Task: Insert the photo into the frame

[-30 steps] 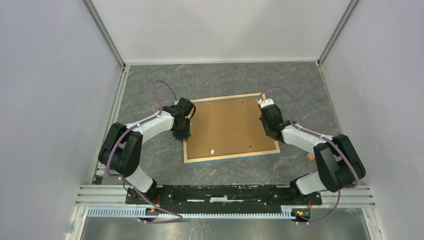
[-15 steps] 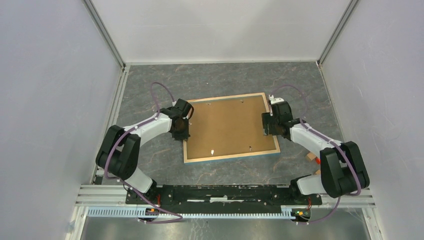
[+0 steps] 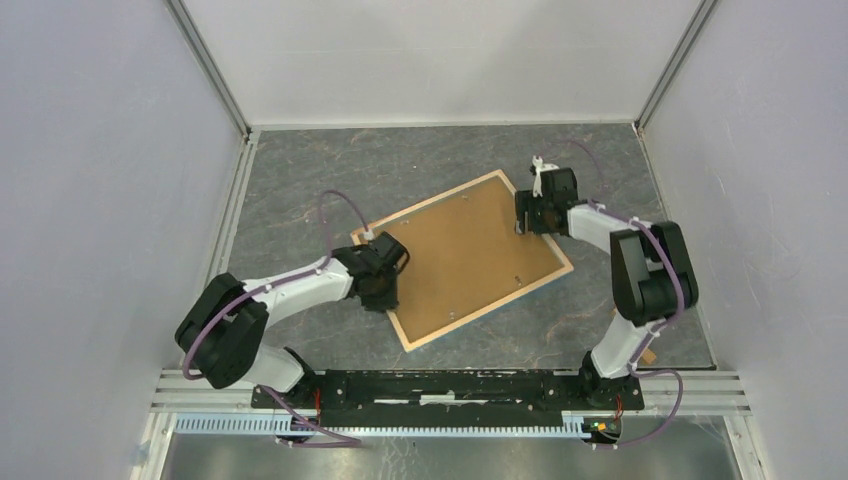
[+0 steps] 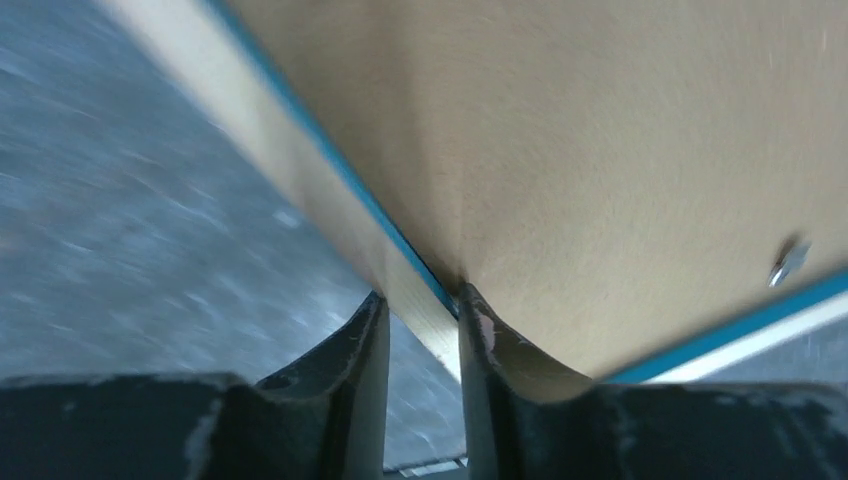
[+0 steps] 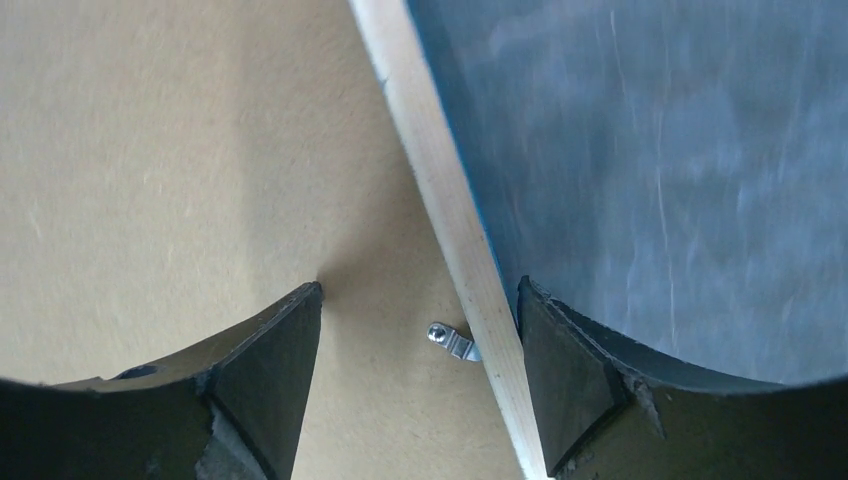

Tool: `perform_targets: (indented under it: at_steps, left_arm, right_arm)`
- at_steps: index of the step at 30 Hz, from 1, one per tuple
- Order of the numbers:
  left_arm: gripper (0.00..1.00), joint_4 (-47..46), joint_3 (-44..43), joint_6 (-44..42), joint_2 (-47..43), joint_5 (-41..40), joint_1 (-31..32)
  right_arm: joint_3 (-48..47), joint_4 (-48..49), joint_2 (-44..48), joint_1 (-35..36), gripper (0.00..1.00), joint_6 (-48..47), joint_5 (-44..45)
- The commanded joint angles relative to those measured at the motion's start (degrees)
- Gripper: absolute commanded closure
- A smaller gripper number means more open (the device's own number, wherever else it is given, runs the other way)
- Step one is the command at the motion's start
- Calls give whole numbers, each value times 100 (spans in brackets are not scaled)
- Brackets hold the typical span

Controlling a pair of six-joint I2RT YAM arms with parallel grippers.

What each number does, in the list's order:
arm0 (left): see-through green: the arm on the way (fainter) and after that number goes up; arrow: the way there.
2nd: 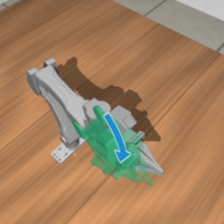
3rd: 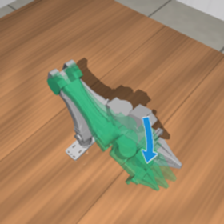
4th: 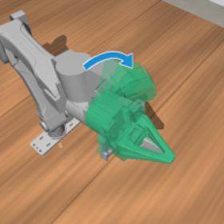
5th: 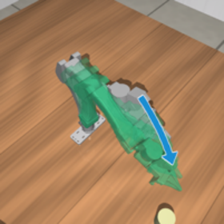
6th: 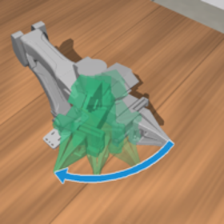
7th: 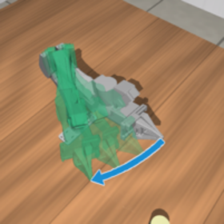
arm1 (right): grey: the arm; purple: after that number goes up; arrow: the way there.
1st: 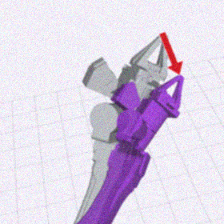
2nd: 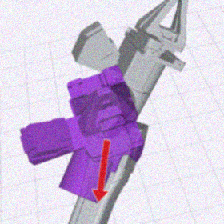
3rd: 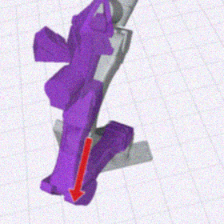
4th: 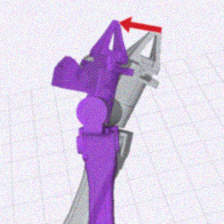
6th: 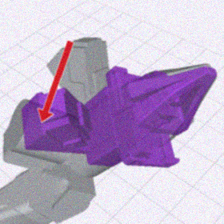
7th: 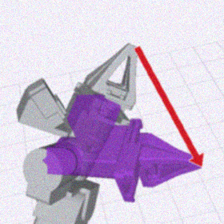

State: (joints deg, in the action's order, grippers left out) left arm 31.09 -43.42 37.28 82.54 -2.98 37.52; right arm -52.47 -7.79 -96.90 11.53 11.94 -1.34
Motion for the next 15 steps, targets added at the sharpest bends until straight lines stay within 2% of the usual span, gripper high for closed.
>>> perform_targets:
  at_steps: [1,2,4,7,9,11,15]
  left_arm:
    - [62,-777,186,1320,177,1563,1440]
    - [57,-925,152,1368,148,1633,1593]
    - [44,-1052,25,1204,52,1893,1678]
    - [14,-870,-288,642,-395,1871,1660]
    - [2,-535,-684,175,-717,1759,1468]
    - [0,-179,-1079,-251,-856,1812,1080]
    - [0,486,-1709,-880,-742,1603,-225]
  right_arm:
    - [-1449,-306,-743,588,24,-200,-1839]
    - [-1893,-647,-957,616,24,-316,-1888]
    - [-2703,-1421,-1197,669,23,-532,-1321]
    - [-4007,-2649,-1404,665,21,-654,-110]
    - [-4358,-3122,-1238,666,18,-654,626]
    - [-3970,-3128,-776,662,11,-577,1012]
    - [-2221,-2587,397,652,9,-15,1123]
